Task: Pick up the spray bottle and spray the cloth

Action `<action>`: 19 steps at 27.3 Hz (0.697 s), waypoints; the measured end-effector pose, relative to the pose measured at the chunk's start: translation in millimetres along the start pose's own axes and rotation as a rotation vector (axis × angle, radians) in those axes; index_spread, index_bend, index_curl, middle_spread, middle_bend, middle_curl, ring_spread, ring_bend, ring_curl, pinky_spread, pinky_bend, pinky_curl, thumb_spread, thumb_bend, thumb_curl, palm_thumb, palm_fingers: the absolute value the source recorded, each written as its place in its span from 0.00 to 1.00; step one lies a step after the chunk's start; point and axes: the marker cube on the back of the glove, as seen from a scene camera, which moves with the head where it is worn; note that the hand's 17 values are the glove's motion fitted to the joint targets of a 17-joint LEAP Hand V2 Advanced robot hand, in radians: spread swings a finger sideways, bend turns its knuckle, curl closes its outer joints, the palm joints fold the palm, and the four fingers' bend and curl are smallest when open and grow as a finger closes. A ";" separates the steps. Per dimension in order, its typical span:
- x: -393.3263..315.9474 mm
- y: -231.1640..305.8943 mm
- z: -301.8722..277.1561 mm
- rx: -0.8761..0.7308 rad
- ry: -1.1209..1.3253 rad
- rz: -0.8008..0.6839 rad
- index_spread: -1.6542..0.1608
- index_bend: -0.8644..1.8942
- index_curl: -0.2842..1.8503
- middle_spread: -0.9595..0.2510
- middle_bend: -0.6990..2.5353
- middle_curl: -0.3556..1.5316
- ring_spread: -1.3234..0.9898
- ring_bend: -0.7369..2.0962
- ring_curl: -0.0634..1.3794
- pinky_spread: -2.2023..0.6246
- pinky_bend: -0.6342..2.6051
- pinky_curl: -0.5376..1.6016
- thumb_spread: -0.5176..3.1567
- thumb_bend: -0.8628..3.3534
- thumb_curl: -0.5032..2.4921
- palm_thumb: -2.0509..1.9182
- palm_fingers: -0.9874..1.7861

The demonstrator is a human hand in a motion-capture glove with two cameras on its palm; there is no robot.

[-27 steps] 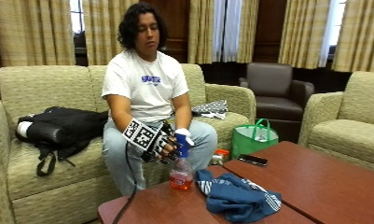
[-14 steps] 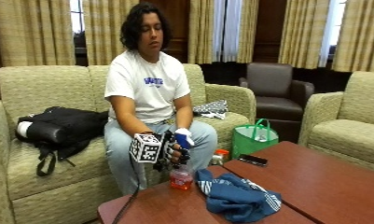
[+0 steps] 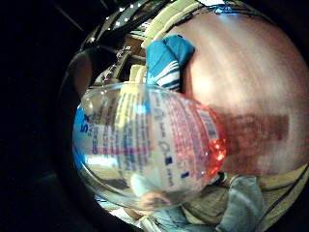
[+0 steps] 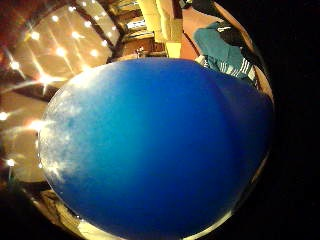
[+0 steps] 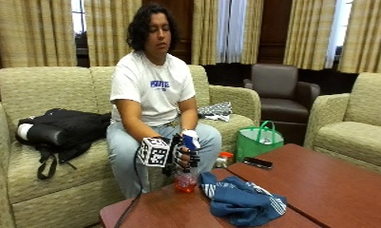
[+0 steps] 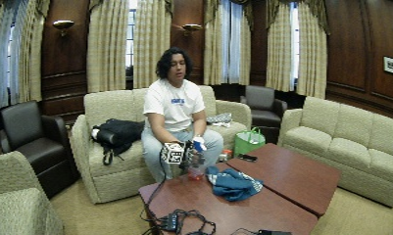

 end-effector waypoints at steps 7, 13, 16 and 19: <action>3.5 9.0 -4.3 0.033 0.024 0.040 0.70 0.35 0.22 0.61 0.34 0.40 0.49 0.45 0.28 0.80 0.29 0.40 0.38 0.21 0.29 0.72 0.65; 4.6 12.0 -10.9 0.050 0.041 0.040 0.72 0.38 0.24 0.58 0.34 0.42 0.48 0.46 0.30 0.76 0.28 0.41 0.38 0.21 0.30 0.74 0.73; 3.4 13.0 -11.9 0.018 0.044 0.032 0.72 0.38 0.26 0.58 0.33 0.42 0.47 0.46 0.32 0.73 0.29 0.42 0.37 0.21 0.31 0.75 0.75; 3.8 13.8 -13.2 -0.008 0.038 0.026 0.73 0.38 0.27 0.58 0.32 0.43 0.47 0.45 0.33 0.72 0.30 0.43 0.35 0.21 0.32 0.76 0.74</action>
